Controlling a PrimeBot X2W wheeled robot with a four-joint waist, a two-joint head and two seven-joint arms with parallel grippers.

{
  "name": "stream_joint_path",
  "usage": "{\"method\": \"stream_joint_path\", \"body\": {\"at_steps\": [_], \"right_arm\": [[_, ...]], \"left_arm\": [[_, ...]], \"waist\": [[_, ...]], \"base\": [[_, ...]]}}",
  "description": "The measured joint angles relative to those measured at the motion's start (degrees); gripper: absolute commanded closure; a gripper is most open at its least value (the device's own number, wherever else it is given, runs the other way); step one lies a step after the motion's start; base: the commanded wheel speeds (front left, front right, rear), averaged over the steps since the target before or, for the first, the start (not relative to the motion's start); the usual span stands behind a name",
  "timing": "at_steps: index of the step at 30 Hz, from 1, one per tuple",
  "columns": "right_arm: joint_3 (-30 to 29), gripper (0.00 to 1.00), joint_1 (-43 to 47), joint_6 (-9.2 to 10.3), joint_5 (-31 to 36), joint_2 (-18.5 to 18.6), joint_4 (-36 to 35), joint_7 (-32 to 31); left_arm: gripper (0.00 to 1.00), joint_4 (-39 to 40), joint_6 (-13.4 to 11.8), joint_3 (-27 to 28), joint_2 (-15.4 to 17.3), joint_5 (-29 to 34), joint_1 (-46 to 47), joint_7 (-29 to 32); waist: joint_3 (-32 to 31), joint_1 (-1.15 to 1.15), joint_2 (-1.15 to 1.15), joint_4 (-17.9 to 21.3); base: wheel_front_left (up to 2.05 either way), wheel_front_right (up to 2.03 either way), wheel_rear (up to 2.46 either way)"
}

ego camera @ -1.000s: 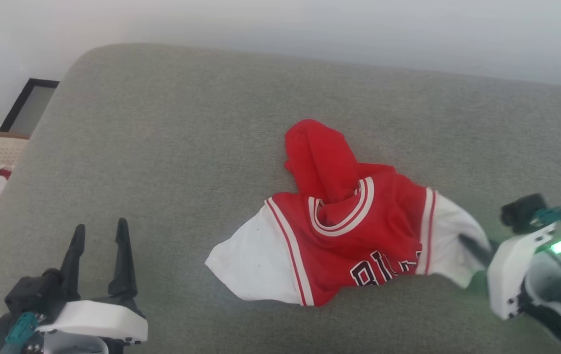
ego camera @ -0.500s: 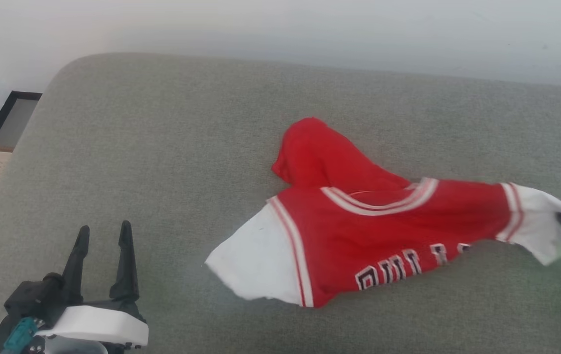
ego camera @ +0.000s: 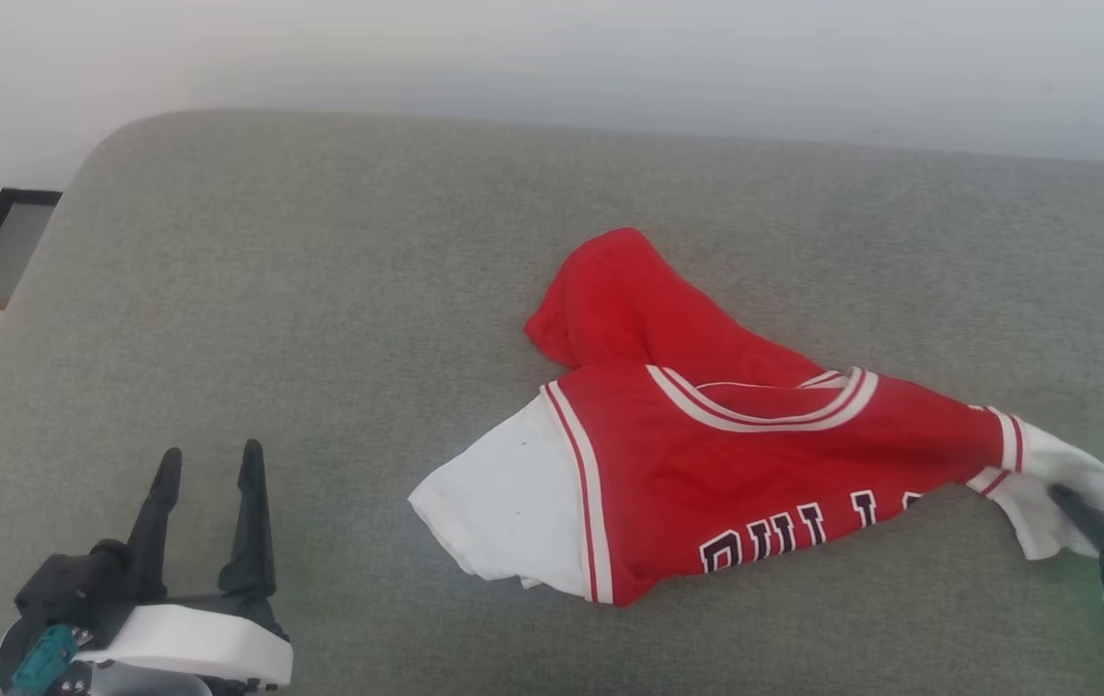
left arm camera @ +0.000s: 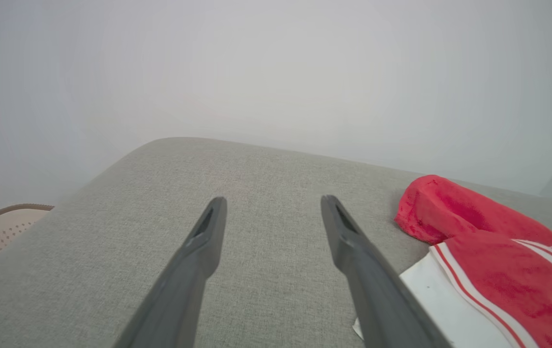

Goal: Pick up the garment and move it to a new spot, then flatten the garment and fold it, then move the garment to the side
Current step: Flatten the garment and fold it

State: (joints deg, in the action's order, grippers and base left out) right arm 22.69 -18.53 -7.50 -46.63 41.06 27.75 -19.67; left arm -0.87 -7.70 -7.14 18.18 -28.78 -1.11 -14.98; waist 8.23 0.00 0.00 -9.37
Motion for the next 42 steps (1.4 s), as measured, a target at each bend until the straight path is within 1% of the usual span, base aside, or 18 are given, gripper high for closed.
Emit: {"method": "stream_joint_path", "body": {"at_steps": [4,9,13,15,20,26,30,34,37,41,42], "right_arm": [[0.7,0.0,-1.0,0.01,-0.7,0.8,-1.2,1.7],[0.2,0.0,-1.2,0.0,-1.2,2.3,-3.4,4.7],[-1.7,0.0,-1.1,0.0,-0.1,2.4,-5.2,8.8],[-2.9,0.0,-0.6,0.0,1.7,2.3,-5.8,11.7],[-7.6,0.0,1.3,0.0,6.4,-0.3,-6.6,18.3],[-14.2,0.0,4.1,0.0,12.2,-5.4,-8.7,25.4],[-19.4,0.0,5.3,0.0,16.0,-9.0,-9.8,28.6],[-22.6,0.0,6.6,0.0,18.6,-11.9,-11.4,29.2],[-23.4,0.0,7.4,0.0,19.9,-13.1,-13.1,28.6],[-23.9,0.0,8.0,0.0,20.0,-14.3,-15.0,27.5],[-23.8,0.0,8.0,0.0,20.0,-14.4,-15.4,27.2]], "left_arm": [[0.0,-0.3,0.7,0.2,0.5,0.0,0.0,0.0],[0.0,-0.3,1.2,0.6,1.6,-0.2,-0.1,0.0],[0.0,-0.1,1.7,0.7,2.5,-0.5,-0.6,0.5],[0.0,-0.1,1.9,0.7,3.0,-0.5,-1.1,0.8],[0.0,0.3,2.5,0.5,3.8,-1.3,-1.2,1.8],[0.0,0.5,3.2,-0.2,5.0,-1.9,-1.2,4.6],[0.0,-0.4,3.0,-1.4,5.5,-2.6,-1.0,9.6],[0.0,-1.9,2.3,-3.3,6.7,-3.1,0.6,17.5],[0.0,-2.7,1.9,-4.5,7.1,-3.8,2.6,23.1],[0.0,-4.4,1.6,-6.1,8.4,-5.1,5.0,31.3],[0.0,-4.7,1.1,-6.4,8.6,-5.1,5.6,33.0]], "waist": [[-0.7,0.0,0.0,0.9],[-1.6,0.0,0.0,2.6],[-2.5,0.0,0.0,4.2],[-2.9,0.0,0.0,5.0],[-3.7,0.0,0.0,7.2],[-4.0,0.0,0.0,9.8],[-3.7,0.0,0.0,11.5],[-2.9,0.0,0.0,12.8],[-2.1,0.0,0.0,13.5],[-0.8,0.0,0.0,14.6],[-0.4,0.0,0.0,14.8]], "base": [[0.0,0.0,0.0],[0.0,0.0,0.0],[0.0,0.0,0.0],[0.0,0.0,0.0],[0.0,0.0,0.0],[0.0,0.0,0.0],[0.0,0.0,0.0],[0.0,0.0,0.0],[0.0,0.0,0.0],[0.0,0.0,0.0],[0.0,0.0,0.0]]}}
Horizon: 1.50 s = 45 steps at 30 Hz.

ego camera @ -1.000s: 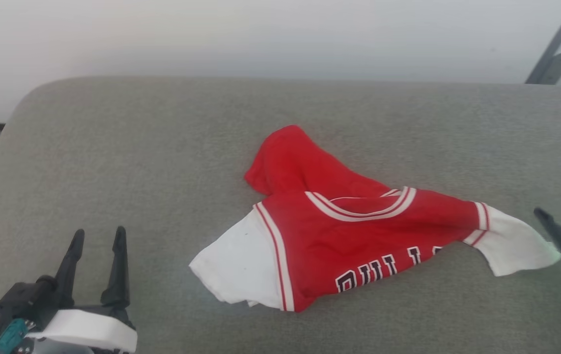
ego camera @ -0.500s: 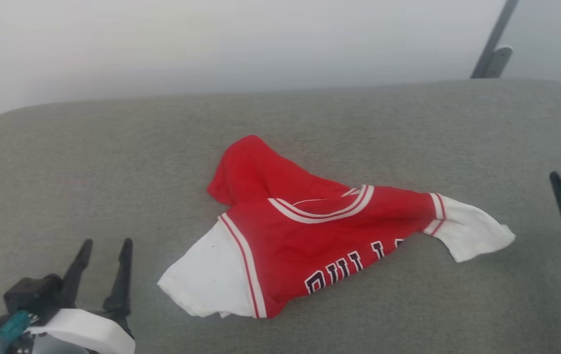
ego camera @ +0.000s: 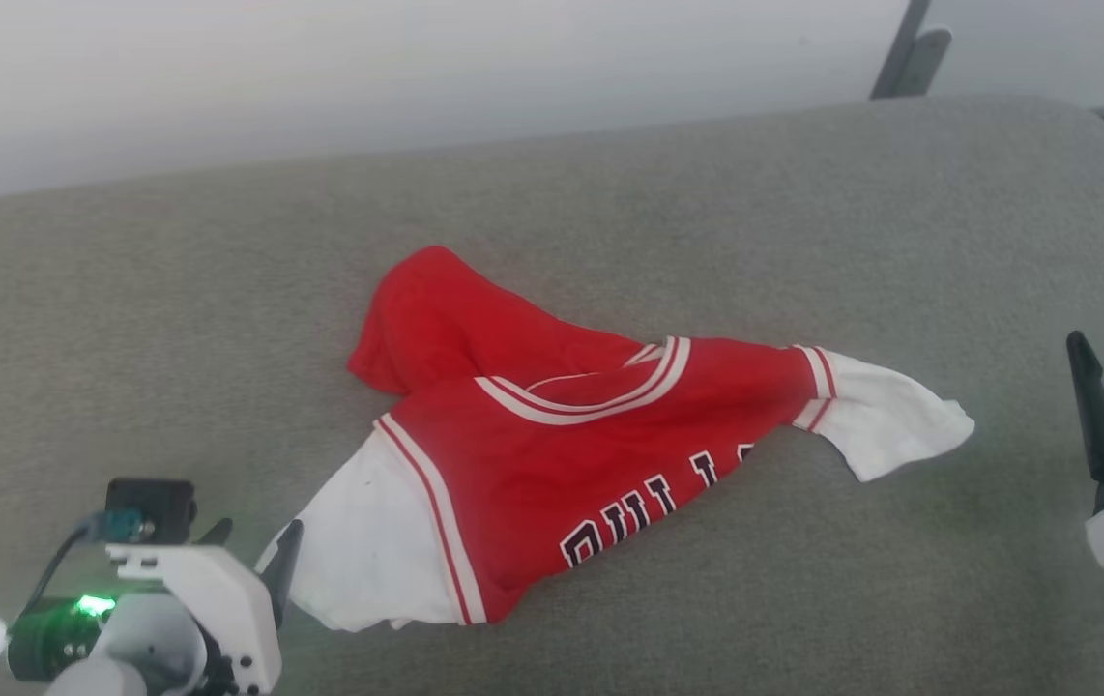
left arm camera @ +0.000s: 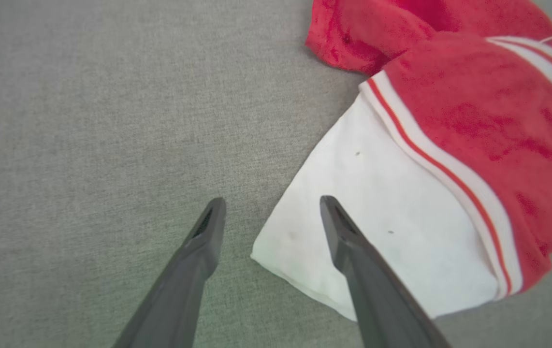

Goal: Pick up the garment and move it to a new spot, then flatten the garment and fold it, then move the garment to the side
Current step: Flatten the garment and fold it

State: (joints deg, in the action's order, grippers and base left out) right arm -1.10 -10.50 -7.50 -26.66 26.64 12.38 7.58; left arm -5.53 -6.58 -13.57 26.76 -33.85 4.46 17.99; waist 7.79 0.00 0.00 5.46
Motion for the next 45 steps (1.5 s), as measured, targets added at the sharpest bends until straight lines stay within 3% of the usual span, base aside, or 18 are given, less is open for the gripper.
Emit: {"method": "stream_joint_path", "body": {"at_steps": [8,13,14,15,16,17,26,38,39,40,41,42,45], "right_arm": [[1.0,0.0,1.0,0.0,-1.5,-0.2,-2.2,-1.2],[2.7,0.0,1.7,0.0,-3.3,0.5,-2.6,-2.8],[3.2,0.0,1.8,0.0,-3.6,0.8,-2.8,-3.2],[3.6,0.0,1.8,0.0,-4.3,1.0,-3.0,-3.7],[4.2,0.0,1.8,0.0,-5.1,1.2,-3.1,-4.2],[4.9,0.0,1.8,0.0,-5.7,1.7,-3.3,-4.6],[14.6,0.0,-0.7,0.01,-13.4,7.7,-4.5,-10.5],[25.3,0.0,-9.1,0.0,-15.7,13.0,1.8,-19.4],[25.3,0.21,-9.1,0.0,-15.7,13.0,1.8,-19.4],[26.3,0.52,-9.8,0.01,-15.7,13.1,2.5,-19.9],[27.0,0.69,-10.3,0.01,-15.8,13.1,3.2,-20.3],[27.5,1.0,-10.9,0.0,-16.4,13.0,3.9,-20.5],[29.3,1.0,-12.7,0.0,-16.7,13.2,5.2,-21.1]], "left_arm": [[0.0,-2.7,-2.4,-2.7,0.9,-0.6,4.2,12.4],[0.0,-4.1,-3.5,-3.3,1.1,-0.9,6.7,16.8],[0.09,-4.5,-3.8,-3.3,1.1,-0.9,7.2,17.5],[0.51,-4.7,-3.7,-3.7,1.1,-1.0,7.7,18.5],[0.51,-4.7,-3.3,-3.9,1.2,-1.3,8.1,19.0],[1.0,-4.7,-2.8,-4.0,1.1,-1.7,8.4,19.3],[1.0,-4.9,-0.7,-5.8,0.2,-1.1,10.9,17.7],[1.0,-4.9,0.0,-8.4,-2.3,-0.3,13.5,16.2],[1.0,-4.9,0.0,-8.4,-2.3,-0.3,13.5,16.2],[1.0,-4.9,0.0,-8.6,-2.5,-0.2,13.7,16.1],[1.0,-4.9,0.1,-8.8,-2.6,-0.1,13.9,15.9],[1.0,-4.9,0.1,-9.0,-2.8,0.0,14.0,15.9],[1.0,-4.9,0.3,-9.3,-3.2,0.0,14.5,15.9]], "waist": [[2.6,0.0,0.0,2.0],[4.0,0.0,0.0,2.6],[4.2,0.0,0.0,2.6],[4.3,0.0,0.0,2.7],[4.5,0.0,0.0,2.7],[4.7,0.0,0.0,2.7],[6.0,0.0,0.0,1.2],[7.5,0.0,0.0,-3.0],[7.5,0.0,0.0,-3.0],[7.6,0.0,0.0,-3.3],[7.7,0.0,0.0,-3.6],[7.8,0.0,0.0,-3.9],[8.0,0.0,0.0,-4.4]], "base": [[0.0,0.0,0.0],[0.0,0.0,0.0],[0.0,0.0,0.0],[0.0,0.0,0.0],[0.0,0.0,0.0],[0.0,0.0,0.0],[0.0,0.0,0.0],[0.0,0.0,0.0],[0.0,0.0,0.0],[0.0,0.0,0.0],[0.0,0.0,0.0],[0.0,0.0,0.0],[0.0,0.0,0.0]]}}
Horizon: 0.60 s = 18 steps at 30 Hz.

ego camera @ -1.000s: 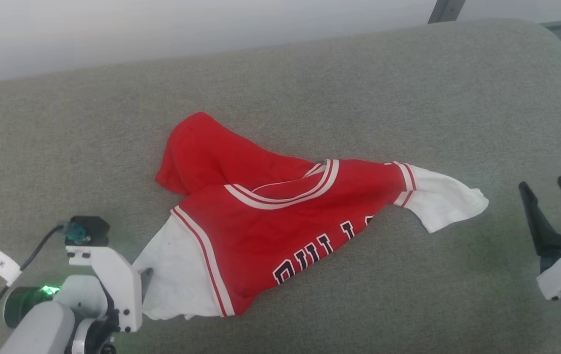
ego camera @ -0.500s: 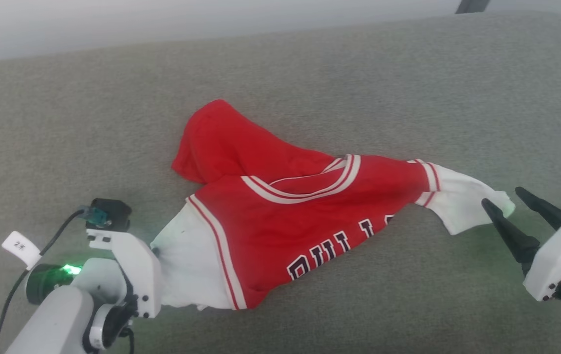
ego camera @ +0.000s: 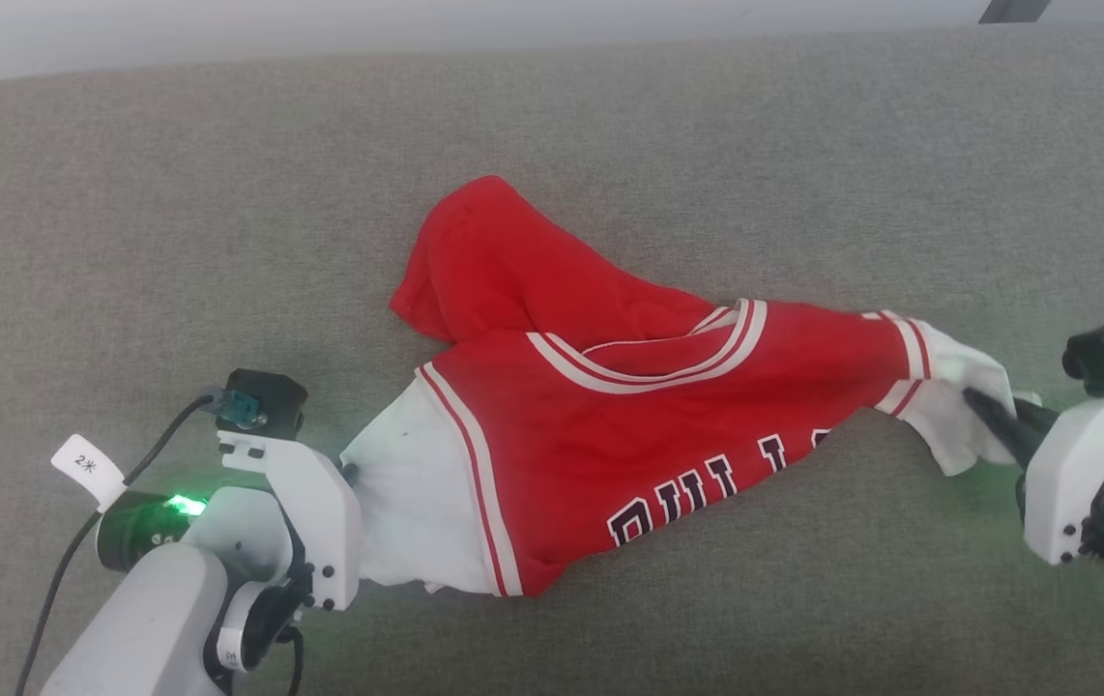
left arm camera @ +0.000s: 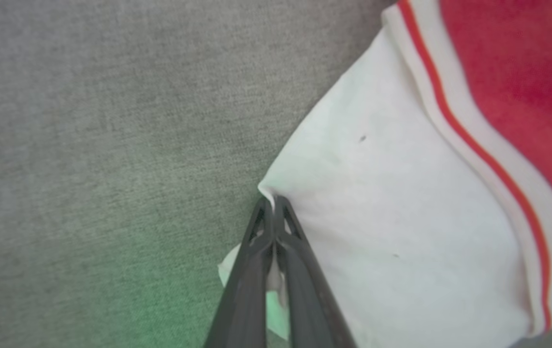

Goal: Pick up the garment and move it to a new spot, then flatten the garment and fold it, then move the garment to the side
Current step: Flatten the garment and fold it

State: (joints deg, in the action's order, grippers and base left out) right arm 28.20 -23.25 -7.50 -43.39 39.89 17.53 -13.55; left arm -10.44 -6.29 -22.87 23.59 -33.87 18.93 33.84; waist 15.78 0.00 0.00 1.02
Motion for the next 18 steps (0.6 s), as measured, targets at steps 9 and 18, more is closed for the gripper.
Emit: {"method": "stream_joint_path", "body": {"at_steps": [9,18], "right_arm": [[1.3,1.0,-5.0,0.0,-2.8,2.1,-0.7,0.2],[0.9,1.0,-10.8,0.0,-3.8,4.3,-5.5,-0.2]], "left_arm": [[1.0,3.2,0.0,-0.8,1.0,0.6,1.9,2.0],[1.0,9.9,-0.7,0.9,5.9,2.2,9.2,7.9]], "waist": [[-1.2,0.0,0.0,-0.1],[-3.5,0.0,0.0,0.3]], "base": [[0.0,0.0,0.0],[0.0,0.0,0.0]]}}
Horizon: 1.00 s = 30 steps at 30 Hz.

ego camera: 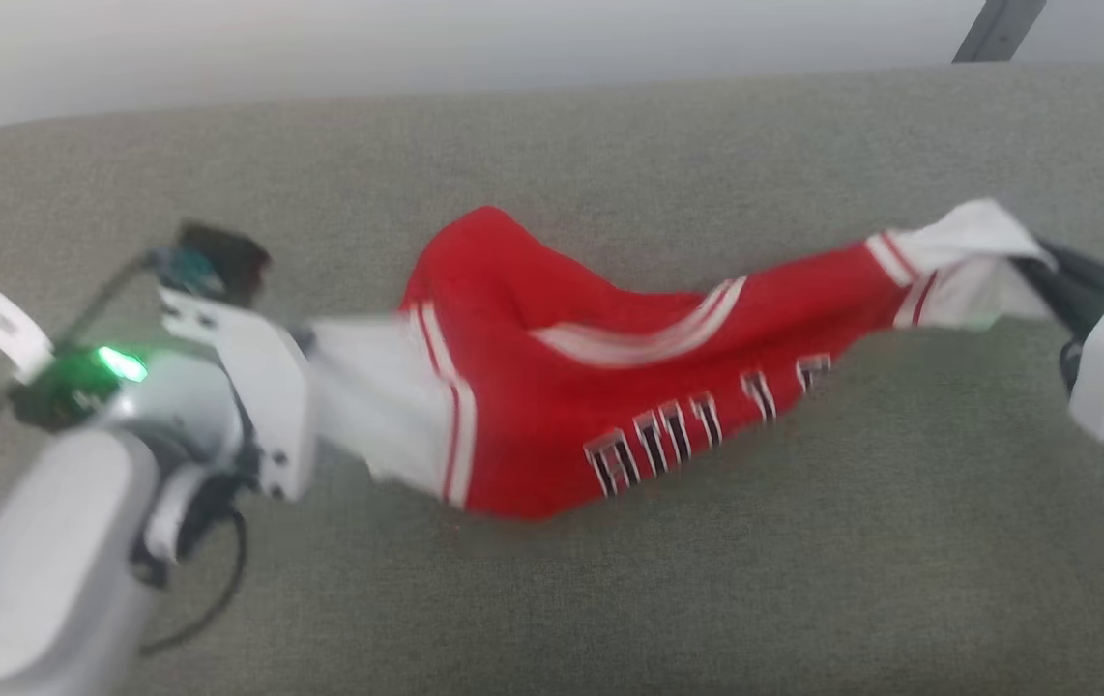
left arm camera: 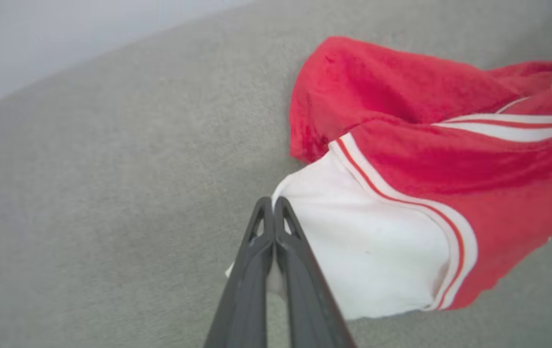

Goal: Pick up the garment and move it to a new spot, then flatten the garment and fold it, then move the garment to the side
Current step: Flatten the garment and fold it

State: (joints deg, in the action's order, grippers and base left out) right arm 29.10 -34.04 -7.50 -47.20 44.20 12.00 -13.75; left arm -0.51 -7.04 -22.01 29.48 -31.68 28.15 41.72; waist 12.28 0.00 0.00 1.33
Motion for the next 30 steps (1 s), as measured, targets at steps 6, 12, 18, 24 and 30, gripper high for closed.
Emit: {"method": "stream_joint_path", "body": {"at_steps": [6,12,18,24,30], "right_arm": [[-1.9,1.0,-5.7,0.0,1.0,0.1,-1.3,0.5],[-3.6,1.0,-12.0,0.0,2.6,-1.0,-2.5,0.7],[-3.9,1.0,-17.0,0.0,3.4,-2.4,-3.0,0.6],[-3.1,1.0,-21.8,0.0,4.3,-4.1,-0.7,1.0],[-0.2,1.0,-29.3,0.0,7.6,-6.2,6.4,5.6]], "left_arm": [[1.0,1.8,1.7,1.6,3.5,0.8,7.8,2.7],[1.0,1.1,4.6,3.2,5.5,1.5,18.0,2.3],[1.0,-3.0,7.1,3.3,5.7,2.9,26.4,0.5],[1.0,-7.8,8.1,2.4,4.2,4.5,33.0,-2.4],[1.0,-15.4,7.8,1.5,0.6,8.3,41.8,-11.1]], "waist": [[-2.1,0.0,0.0,0.4],[-4.1,0.0,0.0,0.9],[-5.1,0.0,0.0,1.3],[-4.4,0.0,0.0,1.6],[-1.3,0.0,0.0,1.5]], "base": [[0.0,0.0,0.0],[0.0,0.0,0.0],[0.0,0.0,0.0],[0.0,0.0,0.0],[0.0,0.0,0.0]]}}
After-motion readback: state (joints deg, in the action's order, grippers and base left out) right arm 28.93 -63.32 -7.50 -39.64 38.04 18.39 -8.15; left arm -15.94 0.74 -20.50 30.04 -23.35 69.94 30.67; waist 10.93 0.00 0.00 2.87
